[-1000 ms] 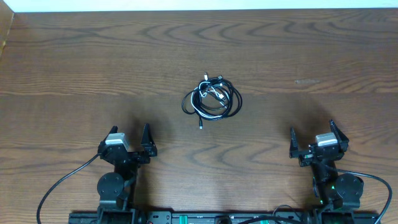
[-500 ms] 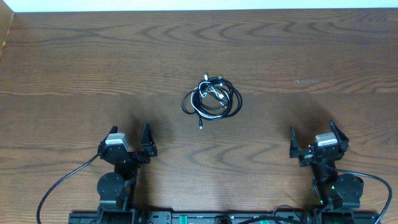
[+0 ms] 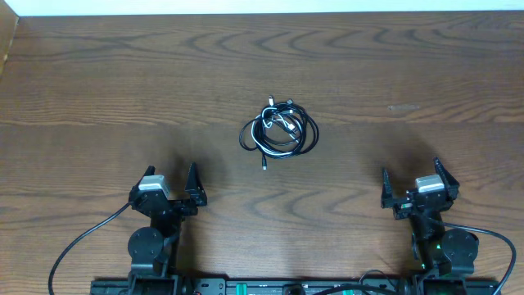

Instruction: Untangle cables

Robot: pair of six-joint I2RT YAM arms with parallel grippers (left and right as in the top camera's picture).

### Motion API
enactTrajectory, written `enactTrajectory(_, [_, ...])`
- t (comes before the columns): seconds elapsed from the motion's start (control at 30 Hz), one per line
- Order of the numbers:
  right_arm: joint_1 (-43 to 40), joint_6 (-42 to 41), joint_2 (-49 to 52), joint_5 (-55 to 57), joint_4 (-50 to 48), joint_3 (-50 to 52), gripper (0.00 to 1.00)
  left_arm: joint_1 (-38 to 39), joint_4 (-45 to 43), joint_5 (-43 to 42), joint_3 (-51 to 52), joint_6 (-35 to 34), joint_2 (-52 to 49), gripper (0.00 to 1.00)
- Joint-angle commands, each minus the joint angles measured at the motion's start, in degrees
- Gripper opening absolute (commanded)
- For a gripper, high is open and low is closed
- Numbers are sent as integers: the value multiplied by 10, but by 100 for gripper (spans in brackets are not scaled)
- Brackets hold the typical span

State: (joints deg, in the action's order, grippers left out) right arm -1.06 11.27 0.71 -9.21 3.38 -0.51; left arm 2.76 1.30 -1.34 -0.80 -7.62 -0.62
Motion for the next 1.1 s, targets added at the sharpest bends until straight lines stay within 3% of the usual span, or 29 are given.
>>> enactTrajectory(0.0, [2, 4, -4, -4, 1, 2, 99, -2, 29, 19, 6, 5, 3, 95])
enactTrajectory(0.67, [2, 15, -4, 14, -6, 2, 99, -2, 23, 17, 6, 3, 3, 95])
enactTrajectory(0.8, [2, 12, -4, -27, -16, 2, 99, -2, -21, -15, 5, -9, 3, 95])
enactTrajectory(1.07, [2, 12, -3, -56, -89, -2, 99, -2, -13, -70, -40, -32, -41, 95])
